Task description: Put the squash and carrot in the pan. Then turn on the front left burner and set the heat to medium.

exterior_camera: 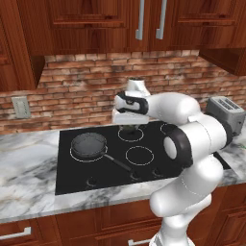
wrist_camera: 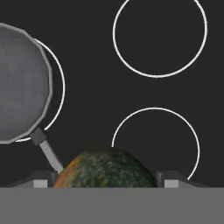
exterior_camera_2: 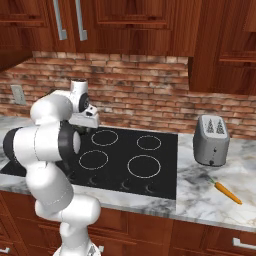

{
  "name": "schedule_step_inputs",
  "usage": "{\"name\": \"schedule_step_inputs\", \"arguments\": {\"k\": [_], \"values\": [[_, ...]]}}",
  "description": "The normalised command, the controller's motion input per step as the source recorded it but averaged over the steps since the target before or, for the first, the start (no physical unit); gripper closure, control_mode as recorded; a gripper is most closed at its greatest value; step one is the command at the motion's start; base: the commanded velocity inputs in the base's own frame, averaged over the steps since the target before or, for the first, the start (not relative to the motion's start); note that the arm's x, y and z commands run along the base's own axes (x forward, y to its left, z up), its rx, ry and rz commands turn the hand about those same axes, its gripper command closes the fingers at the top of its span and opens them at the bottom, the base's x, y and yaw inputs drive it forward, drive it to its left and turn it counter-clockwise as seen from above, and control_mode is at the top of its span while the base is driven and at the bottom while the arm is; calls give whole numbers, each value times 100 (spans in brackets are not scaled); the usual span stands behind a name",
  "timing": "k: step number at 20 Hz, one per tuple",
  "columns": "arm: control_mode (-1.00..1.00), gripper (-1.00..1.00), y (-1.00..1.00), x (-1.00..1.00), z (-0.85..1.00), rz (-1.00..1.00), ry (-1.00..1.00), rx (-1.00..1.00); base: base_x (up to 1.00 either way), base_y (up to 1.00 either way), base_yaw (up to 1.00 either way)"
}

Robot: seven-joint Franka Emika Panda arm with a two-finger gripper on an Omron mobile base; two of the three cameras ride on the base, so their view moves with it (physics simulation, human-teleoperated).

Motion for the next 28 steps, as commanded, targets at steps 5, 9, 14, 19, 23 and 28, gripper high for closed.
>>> {"name": "schedule_step_inputs", "arguments": {"k": [5,9,14,19,23,28], "values": [[-100,100,100,0,3,1,0,0,0,0,0],[-100,100,98,0,0,7,0,0,0,0,0],[-100,100,49,2,-2,4,-1,-1,0,0,0],[-100,100,19,37,0,-2,-1,-5,0,0,0],[-100,100,36,56,0,-7,-3,-8,0,0,0],[-100,100,37,25,-11,-5,0,-4,0,0,0]]}}
